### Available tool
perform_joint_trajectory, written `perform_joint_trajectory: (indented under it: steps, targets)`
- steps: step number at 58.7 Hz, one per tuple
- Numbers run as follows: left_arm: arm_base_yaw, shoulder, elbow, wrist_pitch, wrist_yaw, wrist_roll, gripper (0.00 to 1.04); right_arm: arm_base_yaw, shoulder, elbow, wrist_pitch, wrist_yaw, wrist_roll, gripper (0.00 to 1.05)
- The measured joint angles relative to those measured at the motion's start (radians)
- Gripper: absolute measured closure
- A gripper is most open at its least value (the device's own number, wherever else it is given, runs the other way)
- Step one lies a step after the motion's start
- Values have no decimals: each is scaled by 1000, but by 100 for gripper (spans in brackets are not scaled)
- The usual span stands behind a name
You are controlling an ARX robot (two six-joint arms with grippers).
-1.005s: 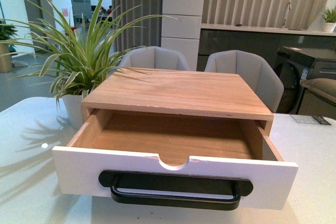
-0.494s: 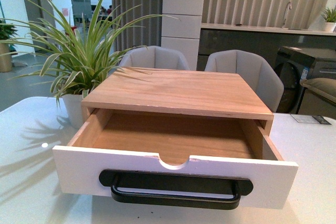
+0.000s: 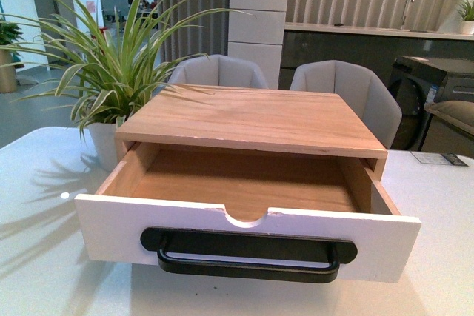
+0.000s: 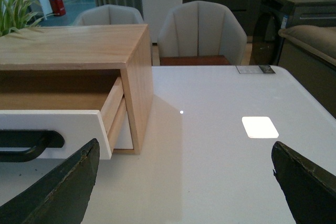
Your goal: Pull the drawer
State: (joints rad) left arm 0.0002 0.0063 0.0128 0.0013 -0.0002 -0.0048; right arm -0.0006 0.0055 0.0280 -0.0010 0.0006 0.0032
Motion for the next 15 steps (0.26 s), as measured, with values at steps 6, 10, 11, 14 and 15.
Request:
perform_joint_trajectory:
  steps: [6,10,11,14,15]
  targets:
    - [0,0,0,0,0,0,7,0,0,0,0,0,0,9]
    - [0,0,0,0,0,0,7,0,0,0,0,0,0,9]
    - [0,0,0,0,0,0,7,0,0,0,0,0,0,9]
    - [0,0,0,0,0,0,7,0,0,0,0,0,0,9]
    - [0,0,0,0,0,0,7,0,0,0,0,0,0,9]
